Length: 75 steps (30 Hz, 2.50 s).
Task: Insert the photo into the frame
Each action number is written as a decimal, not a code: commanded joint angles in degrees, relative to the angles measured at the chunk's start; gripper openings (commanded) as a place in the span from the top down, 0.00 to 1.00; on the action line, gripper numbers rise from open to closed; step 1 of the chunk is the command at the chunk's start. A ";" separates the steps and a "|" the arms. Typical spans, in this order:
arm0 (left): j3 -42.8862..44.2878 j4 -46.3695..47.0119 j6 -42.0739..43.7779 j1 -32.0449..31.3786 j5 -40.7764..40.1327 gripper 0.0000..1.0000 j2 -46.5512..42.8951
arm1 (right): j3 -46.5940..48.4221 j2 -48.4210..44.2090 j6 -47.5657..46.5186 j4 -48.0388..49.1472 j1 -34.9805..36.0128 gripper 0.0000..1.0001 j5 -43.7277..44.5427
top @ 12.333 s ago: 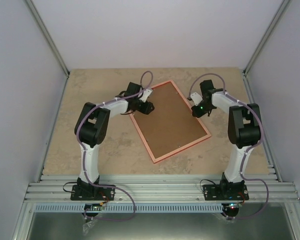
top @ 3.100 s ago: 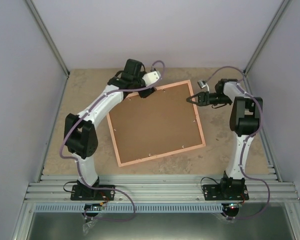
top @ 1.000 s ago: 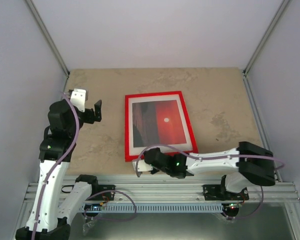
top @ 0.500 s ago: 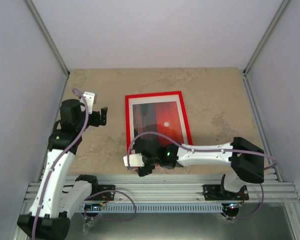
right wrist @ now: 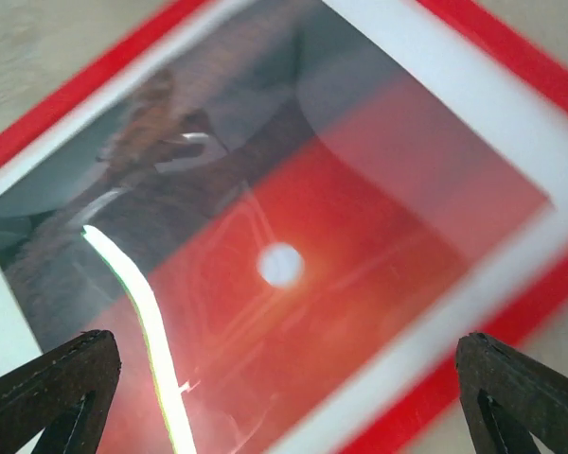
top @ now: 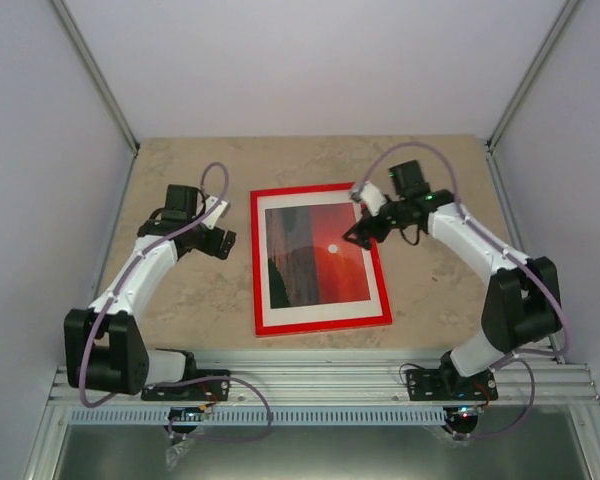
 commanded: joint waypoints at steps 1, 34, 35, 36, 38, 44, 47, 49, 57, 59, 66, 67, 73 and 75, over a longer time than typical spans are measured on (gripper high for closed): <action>-1.50 1.02 13.88 0.28 -0.91 0.01 3.35 | -1.02 4.74 10.66 -6.27 -12.11 0.02 -12.22; -1.63 10.58 15.53 -42.32 5.43 0.55 23.77 | 42.88 53.73 9.27 -12.31 -9.06 0.22 -27.13; 0.07 11.02 14.11 -43.04 5.79 0.54 25.14 | 45.71 55.00 8.63 -13.15 -7.59 0.22 -27.53; 1.71 11.43 12.36 -43.38 6.13 0.54 26.59 | 48.16 56.15 8.03 -13.82 -5.91 0.22 -27.71; 4.95 11.71 9.62 -43.46 6.56 0.52 29.40 | 52.10 57.84 7.39 -14.01 -2.77 0.22 -27.98; 6.57 10.94 8.53 -43.46 10.31 0.43 28.60 | 58.98 60.57 10.01 -12.84 4.64 0.21 -32.01; 3.60 11.15 8.15 -43.27 11.49 0.36 20.34 | 60.02 58.49 10.51 -12.21 5.63 0.20 -33.93; 1.89 10.77 7.00 -41.89 13.62 0.30 15.03 | 60.13 55.14 11.06 -11.18 5.37 0.18 -34.37; 1.36 5.24 3.69 -25.43 19.31 0.25 5.02 | 52.67 39.74 5.48 -15.47 -0.84 0.12 -30.41; 1.62 4.08 3.59 -20.23 19.81 0.24 4.42 | 48.44 36.01 3.56 -17.35 -3.73 0.11 -29.73; 1.80 -2.46 2.43 -4.96 12.68 0.23 3.99 | 28.43 22.36 -0.18 -17.69 -14.98 0.11 -22.43; 0.83 -3.08 2.90 -2.17 11.88 0.23 4.06 | 25.92 21.22 -0.30 -18.05 -16.68 0.11 -21.80; -1.11 -8.49 4.05 7.50 13.14 0.31 9.74 | 8.58 16.73 -0.97 -15.73 -22.12 0.13 -14.59; -0.57 -7.83 3.07 7.58 13.75 0.34 10.82 | 4.41 16.55 -1.33 -14.05 -22.40 0.16 -12.47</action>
